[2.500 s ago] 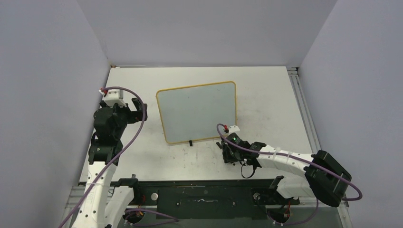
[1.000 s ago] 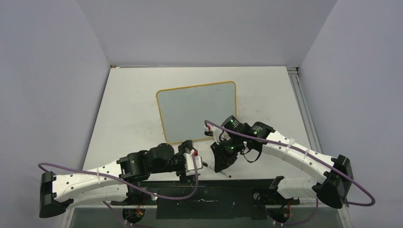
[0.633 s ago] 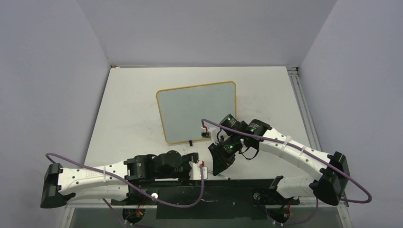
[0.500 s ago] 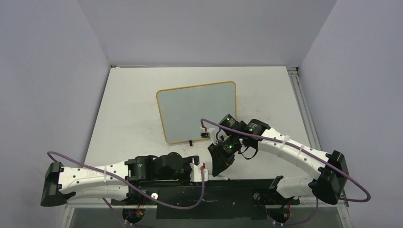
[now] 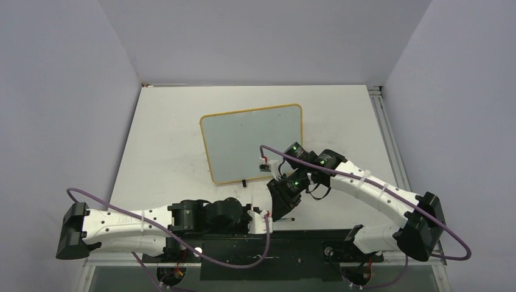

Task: Write a sentence on the whiteboard
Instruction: Open the whiteboard marker at the center of the board.

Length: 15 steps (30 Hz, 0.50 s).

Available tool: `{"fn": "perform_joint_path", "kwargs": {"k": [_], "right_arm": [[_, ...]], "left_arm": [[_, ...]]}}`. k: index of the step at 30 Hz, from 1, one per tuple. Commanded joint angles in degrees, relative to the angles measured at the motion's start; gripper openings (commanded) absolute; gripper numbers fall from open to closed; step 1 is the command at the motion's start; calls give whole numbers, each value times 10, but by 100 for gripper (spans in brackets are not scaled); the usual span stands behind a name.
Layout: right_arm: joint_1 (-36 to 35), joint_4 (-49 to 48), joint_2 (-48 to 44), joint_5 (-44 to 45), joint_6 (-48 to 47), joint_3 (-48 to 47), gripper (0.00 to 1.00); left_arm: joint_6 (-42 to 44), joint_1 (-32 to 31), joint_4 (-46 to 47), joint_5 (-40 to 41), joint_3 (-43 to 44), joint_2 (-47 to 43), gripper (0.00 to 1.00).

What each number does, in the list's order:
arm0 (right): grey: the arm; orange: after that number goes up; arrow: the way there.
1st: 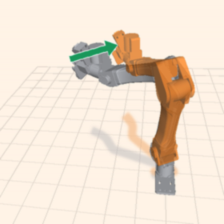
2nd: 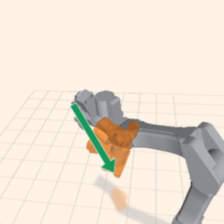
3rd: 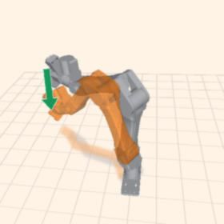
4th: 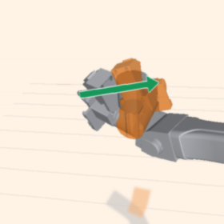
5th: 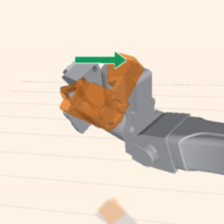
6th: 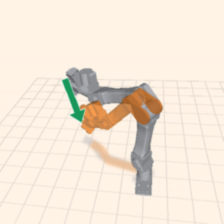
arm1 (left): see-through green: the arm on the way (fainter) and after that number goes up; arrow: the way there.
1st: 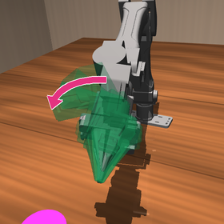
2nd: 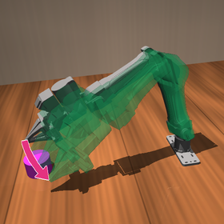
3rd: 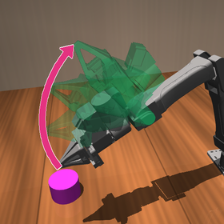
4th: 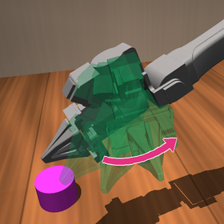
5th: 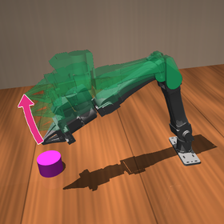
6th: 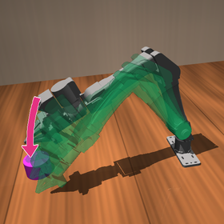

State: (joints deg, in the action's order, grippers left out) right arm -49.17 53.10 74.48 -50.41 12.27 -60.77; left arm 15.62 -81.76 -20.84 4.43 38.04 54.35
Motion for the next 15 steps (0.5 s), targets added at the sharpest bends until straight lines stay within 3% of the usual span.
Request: {"fn": "perform_joint_path", "kwargs": {"k": [1,5,8,15], "right_arm": [[48,-51,-33,-9,-2,-1,30],[77,-55,-66,8,-6,12,51],[88,-87,-99,22,18,38,66],[91,-193,-154,21,103,100,71]], "left_arm": [[-24,4,7,18,32,-2,0],[-34,44,0,-6,31,-8,0],[-39,93,-10,-66,43,0,0],[-47,153,-27,-146,63,14,0]]}}
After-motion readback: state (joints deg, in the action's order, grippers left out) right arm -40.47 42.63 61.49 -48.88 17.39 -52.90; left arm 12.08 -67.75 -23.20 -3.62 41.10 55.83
